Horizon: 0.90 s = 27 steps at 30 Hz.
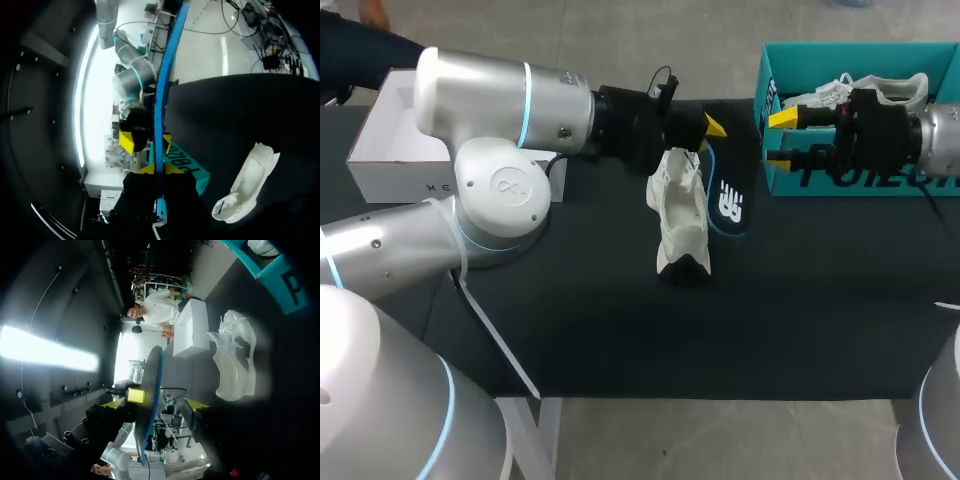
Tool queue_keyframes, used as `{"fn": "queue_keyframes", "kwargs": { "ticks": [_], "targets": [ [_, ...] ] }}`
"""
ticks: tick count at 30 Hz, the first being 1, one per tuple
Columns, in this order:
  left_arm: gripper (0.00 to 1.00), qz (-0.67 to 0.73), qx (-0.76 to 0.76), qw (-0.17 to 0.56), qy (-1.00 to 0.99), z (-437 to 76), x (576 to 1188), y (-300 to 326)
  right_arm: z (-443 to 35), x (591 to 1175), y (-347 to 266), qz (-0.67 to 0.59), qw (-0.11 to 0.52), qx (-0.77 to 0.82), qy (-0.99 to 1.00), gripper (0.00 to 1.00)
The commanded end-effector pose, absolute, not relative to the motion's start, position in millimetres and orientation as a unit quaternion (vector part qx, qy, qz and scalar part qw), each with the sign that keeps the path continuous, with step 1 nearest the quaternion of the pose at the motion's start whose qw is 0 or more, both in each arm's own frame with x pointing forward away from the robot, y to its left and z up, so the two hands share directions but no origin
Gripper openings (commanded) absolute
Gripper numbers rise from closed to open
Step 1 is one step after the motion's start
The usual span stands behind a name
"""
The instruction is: Take the shoe out of the shoebox, open the shoe tongue, remove and reinsert the insole, then place the shoe into the shoebox
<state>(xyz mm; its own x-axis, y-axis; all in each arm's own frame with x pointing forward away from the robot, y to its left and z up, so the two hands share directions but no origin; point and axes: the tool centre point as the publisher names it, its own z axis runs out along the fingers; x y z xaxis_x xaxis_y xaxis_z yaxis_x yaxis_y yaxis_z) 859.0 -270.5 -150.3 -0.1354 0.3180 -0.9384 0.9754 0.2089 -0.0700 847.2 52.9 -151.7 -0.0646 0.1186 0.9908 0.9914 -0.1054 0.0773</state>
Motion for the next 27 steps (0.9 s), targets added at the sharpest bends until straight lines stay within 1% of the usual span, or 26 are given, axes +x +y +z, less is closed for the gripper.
{"fn": "queue_keyframes", "kwargs": {
  "ticks": [1, 3, 9, 11, 15, 19, 27],
  "targets": [
    [0.0, -0.381, 0.501, 0.419, 0.655, -144.2, 858.4, -264.0, -134.0, 838.1, 6.8, -0.391, 0.366, -0.585, -0.609, 1.0],
    [0.0, -0.378, 0.507, 0.41, 0.657, -143.8, 857.6, -263.0, -131.9, 836.1, -9.1, -0.364, 0.346, -0.601, -0.621, 1.0],
    [0.0, -0.376, 0.512, 0.405, 0.658, -143.0, 851.5, -262.0, -137.9, 840.0, -50.6, -0.327, 0.342, -0.618, -0.628, 1.0],
    [0.0, -0.376, 0.511, 0.404, 0.658, -142.8, 848.8, -263.1, -141.4, 841.8, -58.3, -0.32, 0.342, -0.619, -0.631, 1.0],
    [0.0, -0.378, 0.511, 0.4, 0.66, -143.2, 846.1, -264.9, -146.5, 849.2, -72.3, -0.297, 0.318, -0.645, -0.629, 1.0],
    [0.0, -0.38, 0.505, 0.4, 0.664, -143.7, 844.6, -266.1, -145.3, 853.6, -80.3, -0.299, 0.295, -0.656, -0.627, 1.0],
    [0.0, -0.379, 0.507, 0.398, 0.664, -143.4, 843.8, -268.9, -143.0, 861.2, -92.8, -0.316, 0.286, -0.658, -0.621, 1.0]
  ]
}}
